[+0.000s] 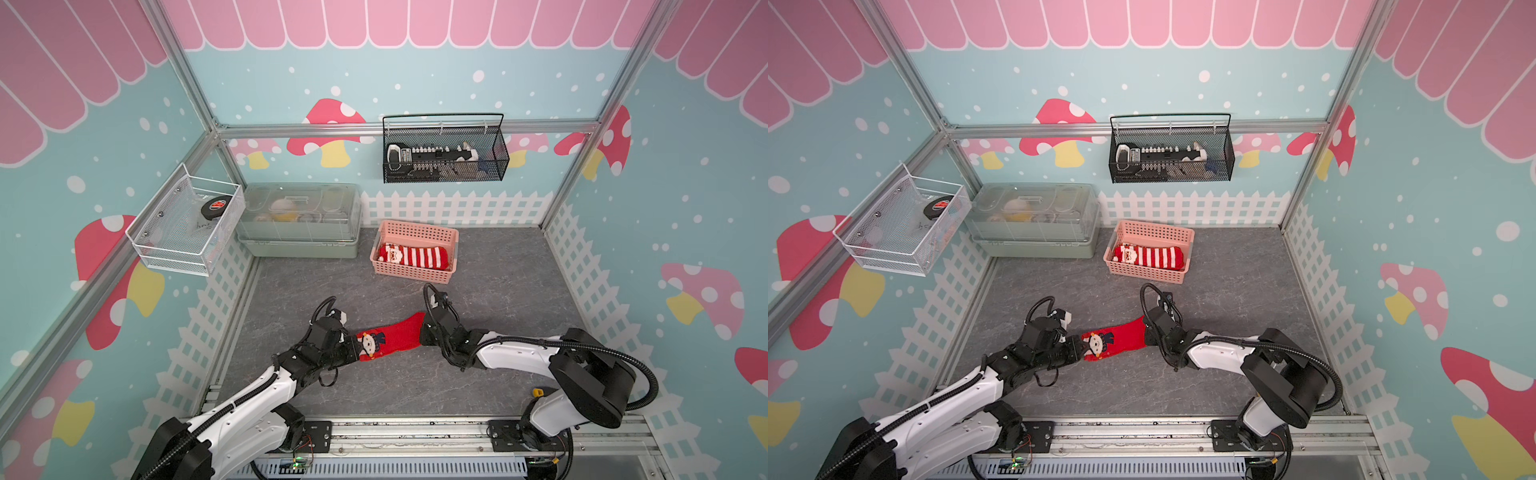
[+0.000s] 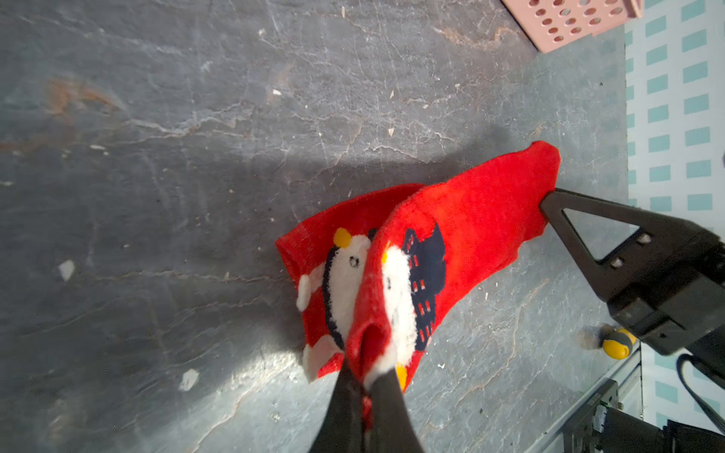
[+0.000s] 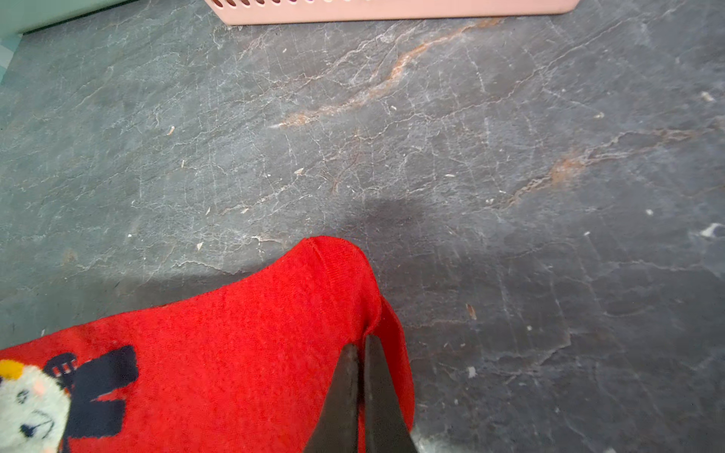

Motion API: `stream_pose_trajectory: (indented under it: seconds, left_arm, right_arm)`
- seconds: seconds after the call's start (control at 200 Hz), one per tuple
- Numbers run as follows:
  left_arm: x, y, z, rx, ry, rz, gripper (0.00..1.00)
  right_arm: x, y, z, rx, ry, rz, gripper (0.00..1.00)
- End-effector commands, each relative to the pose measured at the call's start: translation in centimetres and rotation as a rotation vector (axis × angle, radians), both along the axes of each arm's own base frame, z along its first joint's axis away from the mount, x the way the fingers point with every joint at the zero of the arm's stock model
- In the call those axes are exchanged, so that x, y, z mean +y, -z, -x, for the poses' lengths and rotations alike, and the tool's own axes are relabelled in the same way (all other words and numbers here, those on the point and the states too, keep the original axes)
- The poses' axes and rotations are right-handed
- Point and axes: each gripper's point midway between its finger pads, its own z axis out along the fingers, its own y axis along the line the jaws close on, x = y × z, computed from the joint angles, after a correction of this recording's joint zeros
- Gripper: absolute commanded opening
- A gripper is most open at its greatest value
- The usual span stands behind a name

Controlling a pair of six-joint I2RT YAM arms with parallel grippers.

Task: Place the socks together as a pair
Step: Flatten out the sock.

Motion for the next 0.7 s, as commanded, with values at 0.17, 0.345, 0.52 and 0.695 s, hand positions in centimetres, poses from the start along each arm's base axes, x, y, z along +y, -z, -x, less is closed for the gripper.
stream_pose_trajectory:
  seconds: [0.17, 0.345, 0.52, 0.695]
  left_arm:
    - [0.3, 1.5, 0.5, 0.033, -0.038, 0.012, 0.02]
    - [0.3, 1.9, 0.3, 0.054, -0.031, -0.013, 0.3]
    - [0.6, 1.5, -0.2, 0.03, -0.049, -0.026, 0.5]
    - [0.8, 1.9, -0.4, 0.032, -0.057, -0.044, 0.53]
  right_arm:
    - [0.3, 1.2, 0.6, 0.057, -0.008, 0.034, 0.0]
    - [0.6, 1.7, 0.8, 0.085, -0.022, 0.056, 0.07]
    - [-0.1, 1.4, 0.9, 0.078, -0.002, 0.07, 0.24]
    - [-0.6, 1.9, 1.0, 0.089, 0.015, 0.097, 0.42]
